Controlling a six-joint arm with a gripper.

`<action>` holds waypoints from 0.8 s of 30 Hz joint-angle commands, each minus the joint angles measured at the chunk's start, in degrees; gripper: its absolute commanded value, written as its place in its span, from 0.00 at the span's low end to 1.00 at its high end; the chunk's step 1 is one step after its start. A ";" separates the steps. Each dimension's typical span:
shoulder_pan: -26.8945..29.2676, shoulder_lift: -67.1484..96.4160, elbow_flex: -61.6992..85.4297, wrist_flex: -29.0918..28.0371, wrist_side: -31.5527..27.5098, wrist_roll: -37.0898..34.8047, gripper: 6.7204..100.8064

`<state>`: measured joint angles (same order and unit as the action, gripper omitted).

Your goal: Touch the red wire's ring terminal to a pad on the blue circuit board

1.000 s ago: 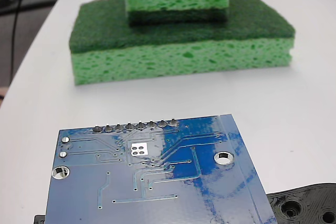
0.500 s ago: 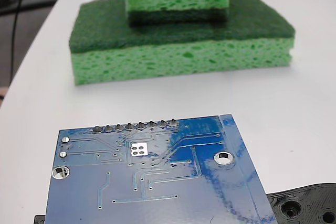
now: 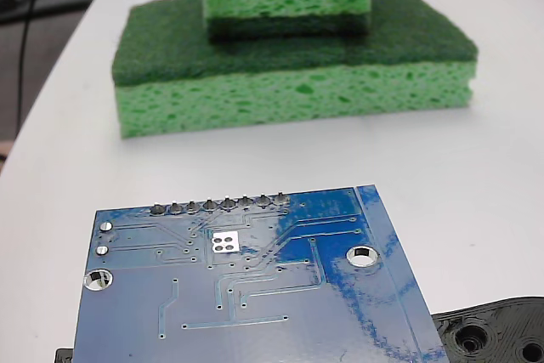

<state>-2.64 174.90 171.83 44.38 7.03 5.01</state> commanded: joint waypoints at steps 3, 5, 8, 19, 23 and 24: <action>-0.09 0.09 -0.26 -0.18 -1.05 -0.70 0.99; -0.35 0.09 -0.26 -0.18 -1.14 -0.79 0.99; -0.35 0.09 -0.26 -0.18 -1.14 -0.79 0.99; -0.18 0.09 -0.26 -0.18 -1.14 -0.62 0.99; -0.18 0.09 -0.26 -0.18 -1.05 -0.53 0.99; -0.18 0.09 -0.26 -0.18 -0.97 -0.44 0.99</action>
<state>-2.81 174.90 171.83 44.38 5.89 4.57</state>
